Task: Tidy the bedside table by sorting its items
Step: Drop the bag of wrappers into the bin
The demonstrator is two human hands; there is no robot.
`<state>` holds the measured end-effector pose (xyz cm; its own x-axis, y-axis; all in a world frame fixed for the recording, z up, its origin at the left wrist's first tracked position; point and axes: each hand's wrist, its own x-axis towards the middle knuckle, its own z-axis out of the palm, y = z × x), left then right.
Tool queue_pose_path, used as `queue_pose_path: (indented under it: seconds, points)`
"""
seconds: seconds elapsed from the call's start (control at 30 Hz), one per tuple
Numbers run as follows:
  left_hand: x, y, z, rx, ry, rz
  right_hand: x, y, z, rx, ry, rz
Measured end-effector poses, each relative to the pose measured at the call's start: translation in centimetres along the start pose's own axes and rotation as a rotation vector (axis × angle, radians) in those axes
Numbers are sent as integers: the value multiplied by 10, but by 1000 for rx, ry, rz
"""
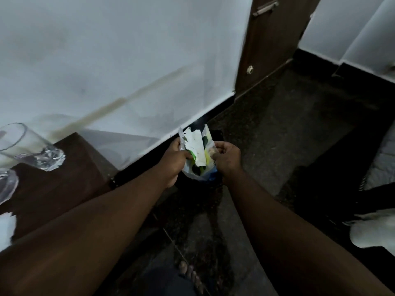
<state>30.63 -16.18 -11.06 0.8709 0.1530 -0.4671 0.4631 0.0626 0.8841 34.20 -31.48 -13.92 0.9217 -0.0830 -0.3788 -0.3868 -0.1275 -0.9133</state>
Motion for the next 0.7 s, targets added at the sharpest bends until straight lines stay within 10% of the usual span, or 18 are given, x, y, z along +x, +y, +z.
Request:
queue_pose_path:
  seconds: [0.7]
  points:
    - [-32,-9,-10,382,-129,-61,-25,16,5,-357,0,-182]
